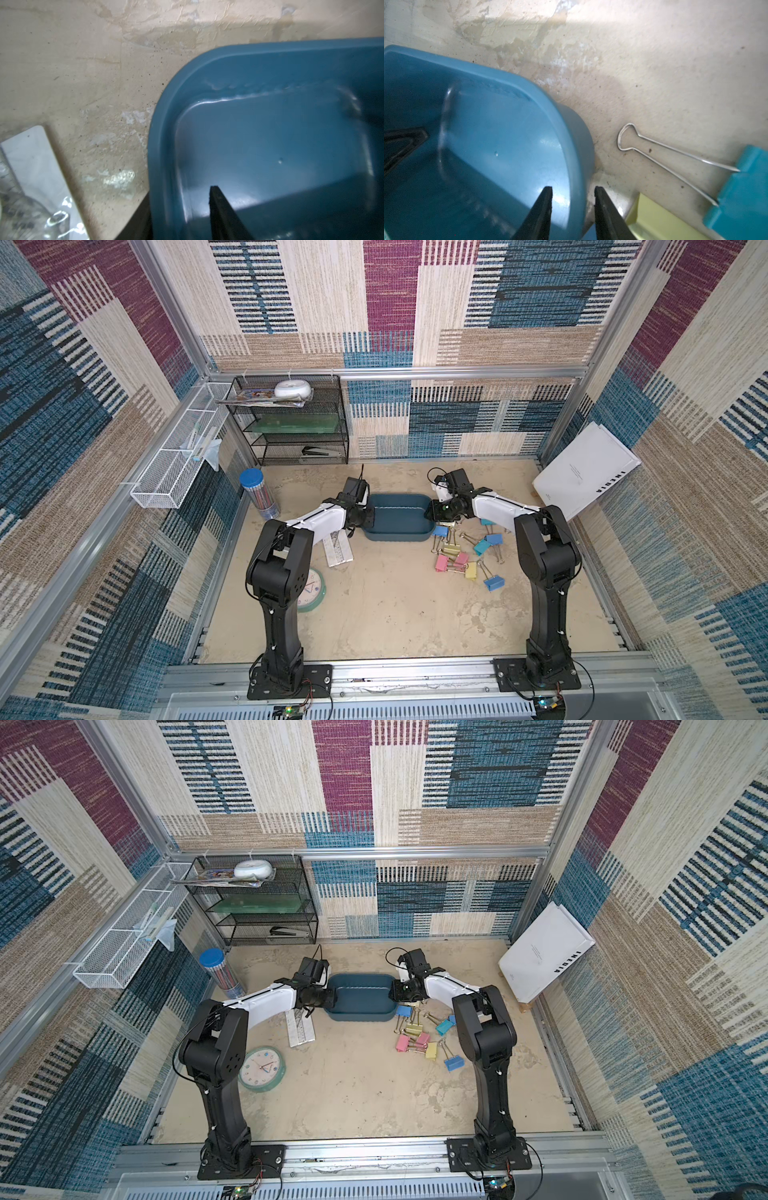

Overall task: Put the binder clips in the storage box
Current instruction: Pick up the storage box at the center of the board, then place the storage box at the center of the board.

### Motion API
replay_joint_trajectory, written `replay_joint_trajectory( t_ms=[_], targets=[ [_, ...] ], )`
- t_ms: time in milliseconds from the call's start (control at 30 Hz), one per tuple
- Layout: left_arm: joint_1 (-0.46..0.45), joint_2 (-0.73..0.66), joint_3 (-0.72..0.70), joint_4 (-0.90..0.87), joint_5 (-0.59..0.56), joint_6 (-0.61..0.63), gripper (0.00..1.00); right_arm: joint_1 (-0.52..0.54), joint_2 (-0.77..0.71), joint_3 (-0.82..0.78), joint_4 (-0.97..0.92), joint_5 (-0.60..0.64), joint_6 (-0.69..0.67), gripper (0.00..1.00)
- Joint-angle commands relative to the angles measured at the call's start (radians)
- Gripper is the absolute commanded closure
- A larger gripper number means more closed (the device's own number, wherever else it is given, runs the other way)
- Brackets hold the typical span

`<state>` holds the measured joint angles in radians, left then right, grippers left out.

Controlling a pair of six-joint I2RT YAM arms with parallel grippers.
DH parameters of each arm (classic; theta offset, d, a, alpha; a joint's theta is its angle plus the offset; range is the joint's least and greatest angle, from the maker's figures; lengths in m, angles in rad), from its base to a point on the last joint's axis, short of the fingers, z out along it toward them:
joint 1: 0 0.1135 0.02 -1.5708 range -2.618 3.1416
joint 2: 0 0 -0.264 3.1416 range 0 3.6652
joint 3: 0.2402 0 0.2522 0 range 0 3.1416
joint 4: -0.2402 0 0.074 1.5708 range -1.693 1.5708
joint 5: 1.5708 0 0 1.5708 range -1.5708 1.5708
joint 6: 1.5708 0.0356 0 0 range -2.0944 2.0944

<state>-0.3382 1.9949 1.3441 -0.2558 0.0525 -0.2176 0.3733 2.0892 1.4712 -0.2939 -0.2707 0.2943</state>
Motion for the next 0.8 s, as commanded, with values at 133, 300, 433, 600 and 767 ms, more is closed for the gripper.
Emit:
replay_joint_trajectory(
  t_ms=[133, 300, 433, 600, 767],
  targets=[
    [-0.016, -0.066, -0.063, 0.029, 0.022, 0.005, 0.91, 0.005, -0.075, -0.048, -0.002, -0.024, -0.006, 0.73],
    [-0.06, -0.262, -0.228, 0.03, 0.005, -0.037, 0.94, 0.047, -0.211, -0.146, 0.005, -0.016, 0.013, 0.75],
    [-0.093, -0.489, -0.389, -0.03, 0.044, -0.129, 0.93, 0.114, -0.356, -0.259, -0.024, -0.012, 0.034, 0.76],
    [-0.243, -0.827, -0.645, -0.1, 0.024, -0.304, 0.85, 0.188, -0.581, -0.495, -0.004, -0.06, 0.106, 0.75],
    [-0.404, -1.005, -0.85, -0.14, -0.059, -0.503, 0.85, 0.273, -0.731, -0.705, 0.044, -0.043, 0.197, 0.74]
  ],
)
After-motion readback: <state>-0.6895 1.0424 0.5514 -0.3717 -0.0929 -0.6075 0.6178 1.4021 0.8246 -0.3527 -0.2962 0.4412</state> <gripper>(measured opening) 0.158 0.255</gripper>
